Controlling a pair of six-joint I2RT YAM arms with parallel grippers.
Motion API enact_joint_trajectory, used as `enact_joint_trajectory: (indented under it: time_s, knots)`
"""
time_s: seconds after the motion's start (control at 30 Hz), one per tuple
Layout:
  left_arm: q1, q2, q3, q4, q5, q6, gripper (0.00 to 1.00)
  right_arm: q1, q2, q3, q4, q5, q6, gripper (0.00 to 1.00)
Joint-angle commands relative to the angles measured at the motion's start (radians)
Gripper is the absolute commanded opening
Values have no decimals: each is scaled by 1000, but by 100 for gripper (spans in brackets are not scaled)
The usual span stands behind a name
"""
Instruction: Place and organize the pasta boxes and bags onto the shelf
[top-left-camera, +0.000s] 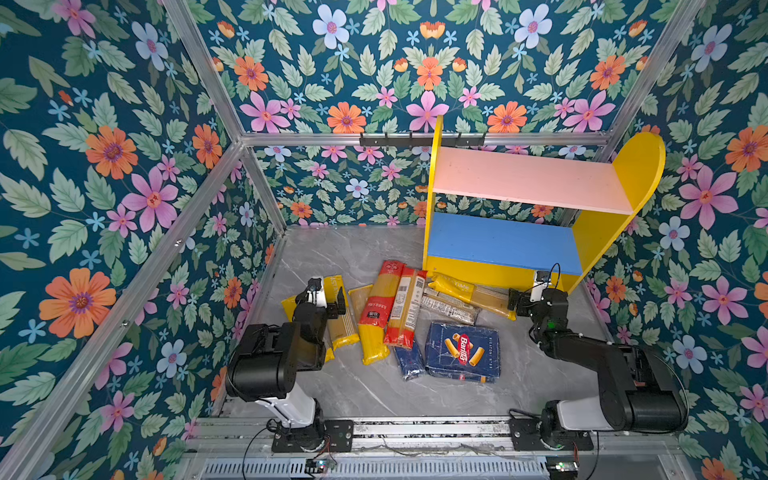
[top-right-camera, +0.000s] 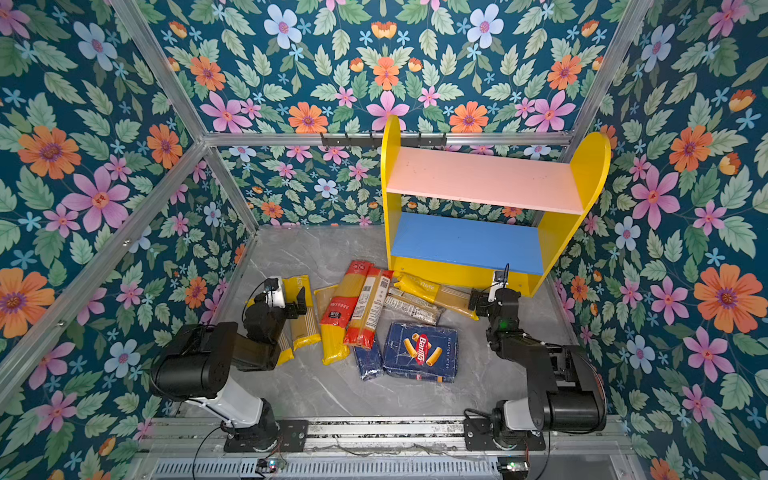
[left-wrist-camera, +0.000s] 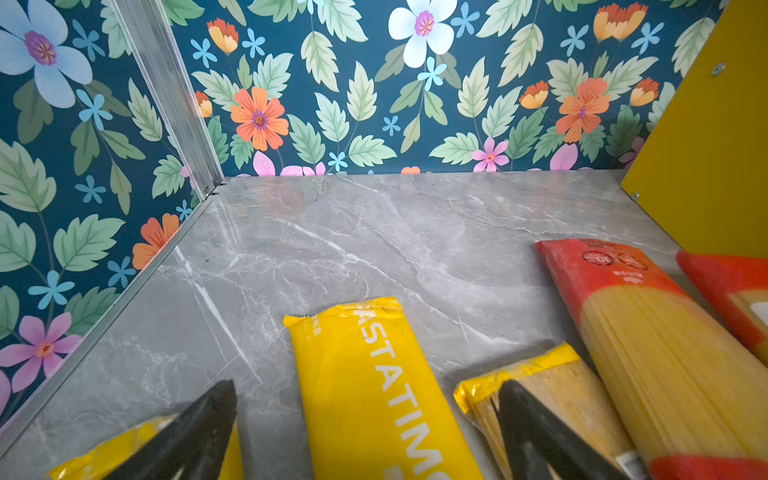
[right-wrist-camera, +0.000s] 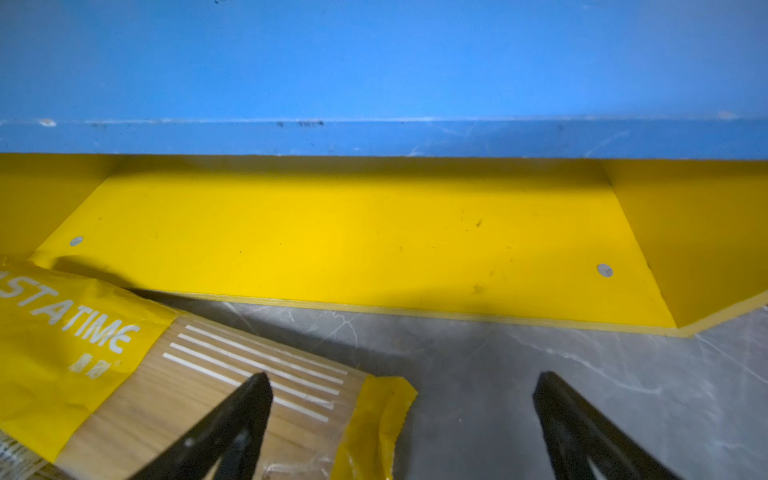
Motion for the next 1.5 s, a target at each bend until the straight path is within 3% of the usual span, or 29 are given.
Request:
enact_joint_trajectory:
  time_s: [0.0, 1.23, 1.47]
  knots:
    - [2, -1, -3, 22, 1, -4, 100, 0, -2, 2, 20, 0, -1, 99]
    - [26, 3, 14, -2, 15, -25, 100, 2, 1, 9, 9, -4, 2, 99]
    - [27, 3, 15, -6, 13, -24, 100, 1, 7, 35, -32, -50, -14, 99]
